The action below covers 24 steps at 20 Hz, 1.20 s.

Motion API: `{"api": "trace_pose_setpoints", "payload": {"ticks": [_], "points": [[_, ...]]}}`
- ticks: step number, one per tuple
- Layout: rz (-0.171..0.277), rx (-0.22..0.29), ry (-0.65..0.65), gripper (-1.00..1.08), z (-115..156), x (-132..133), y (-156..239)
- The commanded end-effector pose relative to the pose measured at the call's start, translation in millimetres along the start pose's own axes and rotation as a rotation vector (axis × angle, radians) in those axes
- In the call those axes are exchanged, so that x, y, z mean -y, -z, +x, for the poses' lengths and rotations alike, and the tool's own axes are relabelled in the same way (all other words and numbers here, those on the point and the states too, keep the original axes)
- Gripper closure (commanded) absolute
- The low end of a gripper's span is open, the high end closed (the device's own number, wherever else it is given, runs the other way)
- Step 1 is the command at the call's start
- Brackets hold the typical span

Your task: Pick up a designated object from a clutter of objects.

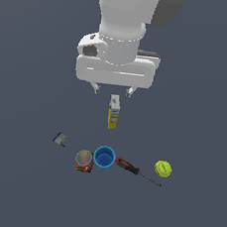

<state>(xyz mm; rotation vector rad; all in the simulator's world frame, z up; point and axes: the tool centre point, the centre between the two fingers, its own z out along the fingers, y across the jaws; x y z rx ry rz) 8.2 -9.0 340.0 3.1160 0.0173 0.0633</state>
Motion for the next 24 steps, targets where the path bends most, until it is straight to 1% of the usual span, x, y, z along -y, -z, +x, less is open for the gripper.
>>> {"api": "trace_pose_setpoints", "payload": {"ticks": [1,10,14,19,24], "points": [[0.0,0.0,0.0,-0.2,0.0,0.0,0.0],[-0.002,0.0,-0.01,-0.2,-0.5,-0.1,4.3],[-0.005,0.008,-0.002,-0.2,1.7,0.6,2.5],[-0.015,0.036,0.025,-0.2,9.0,2.2,-4.0],[-0.033,0.084,0.069,-0.2,21.1,5.0,-16.2]]}}
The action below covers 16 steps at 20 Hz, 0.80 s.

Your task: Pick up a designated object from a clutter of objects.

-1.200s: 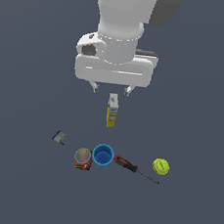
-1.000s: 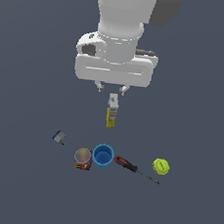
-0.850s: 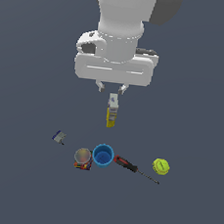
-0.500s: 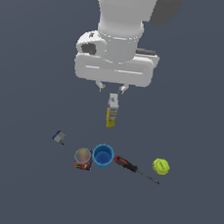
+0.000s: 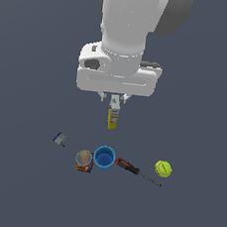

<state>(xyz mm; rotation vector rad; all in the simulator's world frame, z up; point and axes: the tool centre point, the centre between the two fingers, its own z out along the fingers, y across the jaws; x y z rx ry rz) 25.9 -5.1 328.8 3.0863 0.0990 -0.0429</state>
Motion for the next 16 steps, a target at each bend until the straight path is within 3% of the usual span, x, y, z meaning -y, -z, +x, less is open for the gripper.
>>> {"api": "trace_pose_setpoints", "payload": {"ticks": [1,16], "points": [[-0.01,0.028,0.026,-0.2,7.3,1.5,-7.0],[-0.1,0.274,0.231,-0.2,59.0,14.6,-79.4]]}}
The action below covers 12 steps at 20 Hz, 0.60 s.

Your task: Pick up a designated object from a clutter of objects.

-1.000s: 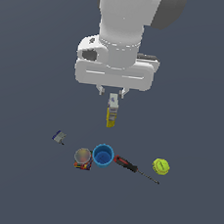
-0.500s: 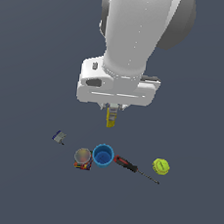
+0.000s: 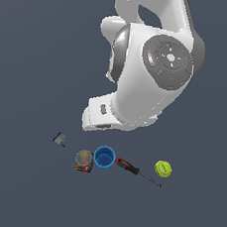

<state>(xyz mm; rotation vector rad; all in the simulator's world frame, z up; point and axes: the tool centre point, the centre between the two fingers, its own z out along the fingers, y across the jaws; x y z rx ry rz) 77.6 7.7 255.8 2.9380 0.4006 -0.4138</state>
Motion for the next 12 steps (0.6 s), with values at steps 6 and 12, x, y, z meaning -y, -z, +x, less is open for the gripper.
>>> {"api": "trace_pose_setpoints", "payload": {"ticks": [6,12], "points": [[-0.045,0.131,0.097,-0.2,29.8,5.8,-37.7],[-0.079,0.238,0.168,-0.2,48.4,12.0,-71.6]]}}
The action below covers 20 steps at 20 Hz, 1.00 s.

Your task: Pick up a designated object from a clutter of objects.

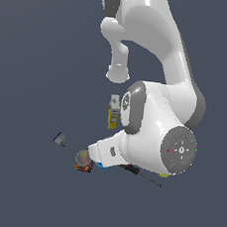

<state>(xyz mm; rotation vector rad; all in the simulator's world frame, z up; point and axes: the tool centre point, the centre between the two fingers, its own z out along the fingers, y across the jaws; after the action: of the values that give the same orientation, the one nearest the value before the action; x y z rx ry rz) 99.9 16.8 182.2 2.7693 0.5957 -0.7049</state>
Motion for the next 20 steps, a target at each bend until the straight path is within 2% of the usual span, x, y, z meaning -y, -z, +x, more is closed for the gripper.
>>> {"api": "trace_pose_setpoints", "payload": {"ticks": [1,6,11,20], "points": [[-0.014,0.045,0.029,-0.2,10.2,2.5,-12.7],[-0.038,0.129,0.079,-0.2,26.9,8.3,-37.7],[-0.055,0.191,0.114,-0.2,37.2,13.4,-57.2],[-0.069,0.245,0.142,-0.2,44.6,18.3,-74.7]]}}
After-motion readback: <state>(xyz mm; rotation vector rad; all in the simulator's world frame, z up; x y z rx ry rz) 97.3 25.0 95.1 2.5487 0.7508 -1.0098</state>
